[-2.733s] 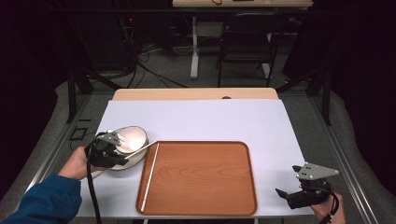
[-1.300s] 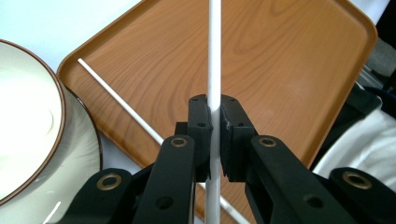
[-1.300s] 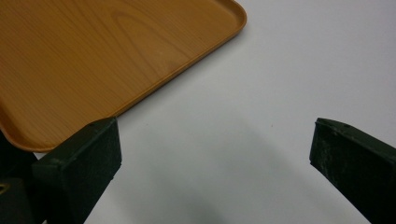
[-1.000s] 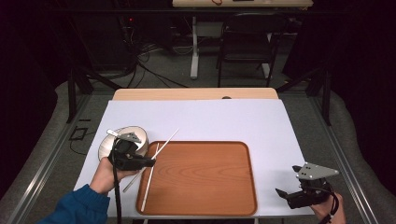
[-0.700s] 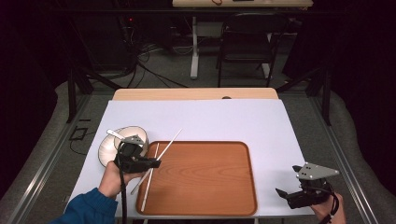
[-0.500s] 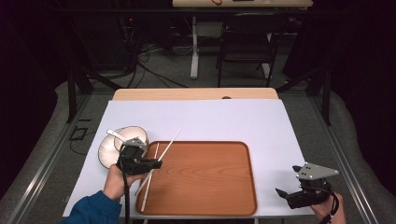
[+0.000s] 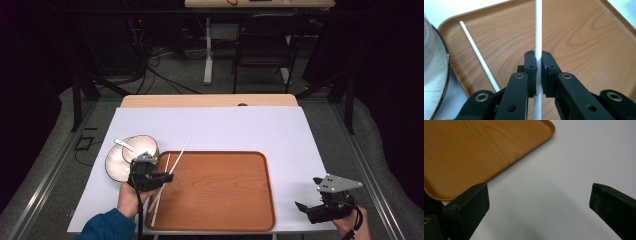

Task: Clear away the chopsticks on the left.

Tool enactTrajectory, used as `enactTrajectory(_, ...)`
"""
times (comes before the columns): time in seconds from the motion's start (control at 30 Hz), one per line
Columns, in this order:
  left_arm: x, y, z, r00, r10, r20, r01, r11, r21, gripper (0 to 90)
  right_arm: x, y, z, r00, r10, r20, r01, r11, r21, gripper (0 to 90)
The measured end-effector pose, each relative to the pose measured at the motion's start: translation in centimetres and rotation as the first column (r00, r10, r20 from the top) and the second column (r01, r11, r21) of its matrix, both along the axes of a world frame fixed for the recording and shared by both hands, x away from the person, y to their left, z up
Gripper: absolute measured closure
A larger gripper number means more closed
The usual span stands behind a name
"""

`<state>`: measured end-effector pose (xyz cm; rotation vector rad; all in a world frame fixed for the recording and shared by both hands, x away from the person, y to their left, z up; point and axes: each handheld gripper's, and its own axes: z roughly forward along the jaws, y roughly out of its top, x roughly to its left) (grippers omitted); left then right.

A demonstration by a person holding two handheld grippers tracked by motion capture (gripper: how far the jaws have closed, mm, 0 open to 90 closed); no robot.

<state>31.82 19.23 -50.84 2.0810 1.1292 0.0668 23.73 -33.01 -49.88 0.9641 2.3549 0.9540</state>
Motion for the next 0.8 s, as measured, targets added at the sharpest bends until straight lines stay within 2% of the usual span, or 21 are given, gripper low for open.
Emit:
enactTrajectory(0.17, 0.2, 0.4, -0.5, 0.9995, 0.031, 0.003, -0.031, 0.9994, 0.013, 84.3, 0.0, 0.0, 0.0, 1.0, 0.001, 0.0, -0.001, 1.0, 0.002, 2.2)
enactTrajectory(0.23, 0.3, 0.5, -0.7, 0.9992, 0.038, -0.012, -0.038, 0.9993, 0.007, 84.3, 0.0, 0.0, 0.0, 1.0, 0.001, 0.0, -0.001, 1.0, 0.0, 2.2)
enactTrajectory(0.27, 0.2, 0.4, -0.9, 0.9989, 0.048, -0.002, -0.048, 0.9988, 0.009, 84.3, 0.0, 0.0, 0.0, 1.0, 0.002, 0.001, -0.002, 1.0, 0.0, 2.2)
enactTrajectory(0.5, 0.3, 0.5, -1.2, 0.9983, 0.058, -0.007, -0.058, 0.9981, 0.022, 84.0, 0.0, 0.0, 0.0, 1.0, 0.003, 0.001, -0.003, 1.0, -0.002, 2.3)
enactTrajectory(0.6, 0.3, 0.4, -1.3, 0.9986, 0.053, -0.004, -0.053, 0.9968, 0.06, 83.2, 0.0, 0.0, 0.0, 1.0, 0.002, 0.001, -0.002, 1.0, -0.001, 2.4)
enactTrajectory(0.8, 0.3, 0.7, -1.5, 0.9989, 0.045, -0.008, -0.044, 0.9932, 0.108, 81.4, 0.0, 0.0, 0.0, 1.0, 0.003, 0.001, -0.003, 1.0, 0.0, 2.4)
